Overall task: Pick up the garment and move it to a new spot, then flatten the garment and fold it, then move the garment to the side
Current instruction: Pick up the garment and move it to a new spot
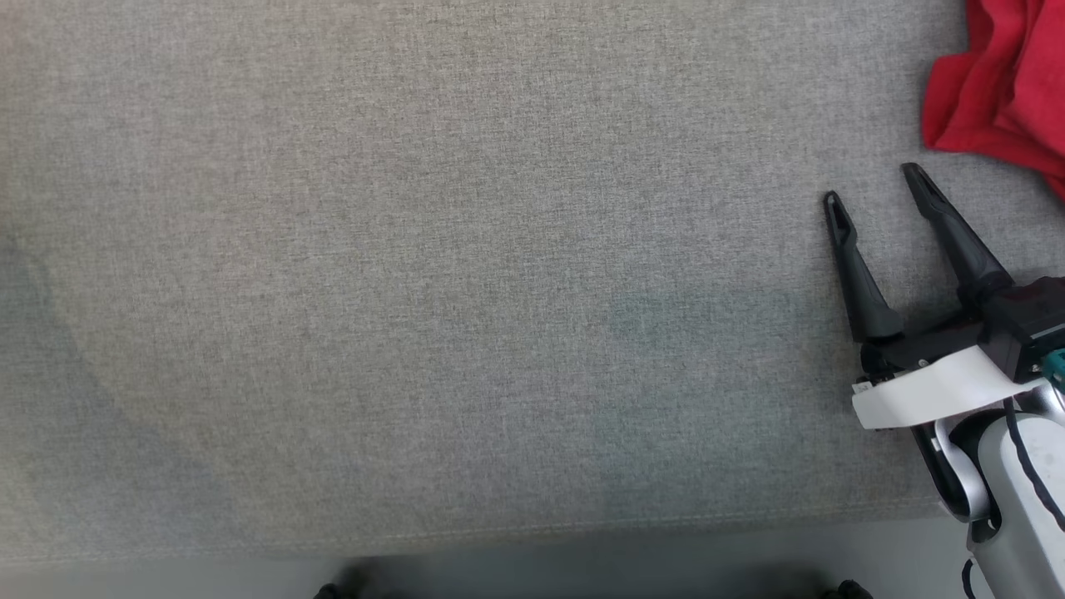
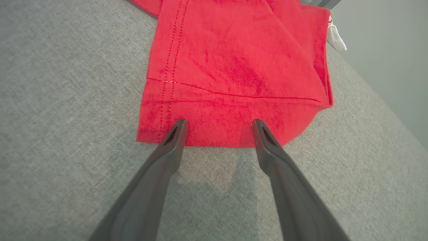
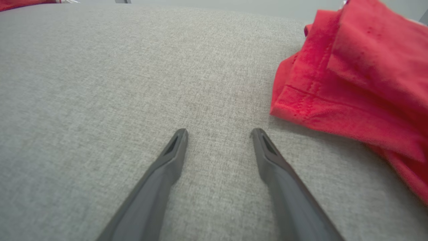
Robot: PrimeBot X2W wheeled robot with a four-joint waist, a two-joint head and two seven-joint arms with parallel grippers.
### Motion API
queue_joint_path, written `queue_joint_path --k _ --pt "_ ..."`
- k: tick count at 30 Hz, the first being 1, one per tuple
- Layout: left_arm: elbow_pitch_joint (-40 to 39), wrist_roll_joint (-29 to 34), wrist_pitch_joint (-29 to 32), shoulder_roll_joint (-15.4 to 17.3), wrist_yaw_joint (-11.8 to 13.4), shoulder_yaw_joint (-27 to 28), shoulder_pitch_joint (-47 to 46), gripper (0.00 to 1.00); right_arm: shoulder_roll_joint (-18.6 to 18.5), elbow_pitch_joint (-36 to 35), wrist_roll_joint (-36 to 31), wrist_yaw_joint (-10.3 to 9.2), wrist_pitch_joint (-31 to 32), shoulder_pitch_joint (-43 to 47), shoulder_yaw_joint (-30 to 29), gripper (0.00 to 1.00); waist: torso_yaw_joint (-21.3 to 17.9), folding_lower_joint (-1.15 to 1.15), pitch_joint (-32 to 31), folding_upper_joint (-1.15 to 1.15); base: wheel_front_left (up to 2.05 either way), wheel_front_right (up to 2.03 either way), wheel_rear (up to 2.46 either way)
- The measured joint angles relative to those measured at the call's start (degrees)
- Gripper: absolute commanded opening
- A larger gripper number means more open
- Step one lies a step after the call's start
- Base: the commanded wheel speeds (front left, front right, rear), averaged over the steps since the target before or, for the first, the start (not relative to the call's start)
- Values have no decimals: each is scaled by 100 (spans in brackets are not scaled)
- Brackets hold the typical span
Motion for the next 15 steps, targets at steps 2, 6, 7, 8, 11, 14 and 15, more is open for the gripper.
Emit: queue_joint_path --k 2,6,7,8,11,14,15 --pt "34 4 37 1 0 7 -52 100 -1 -21 0 0 1 0 0 100 -4 0 12 0 0 0 0" --pt "138 83 41 -12 0 5 -214 100 -2 -75 0 0 -1 -1 -2 100 -21 0 72 0 0 0 0" --pt "175 83 40 -18 0 4 -222 81 -2 -79 0 0 -1 -1 -3 100 -23 0 77 0 0 0 0" --pt "180 94 41 -13 0 -33 -237 62 -2 -81 0 0 -1 -1 -5 100 -24 0 81 0 0 0 0" --pt "205 134 49 -20 0 -107 -301 38 -3 -98 0 0 -1 -1 -11 100 -23 0 100 0 0 0 0" --pt "242 134 48 -41 0 -135 -335 7 -5 -111 0 0 -1 -1 -21 100 -18 0 113 0 0 0 0" --pt "254 134 48 -42 0 -145 -348 0 -8 -115 0 0 -1 -1 -25 100 -15 0 117 0 0 0 0"
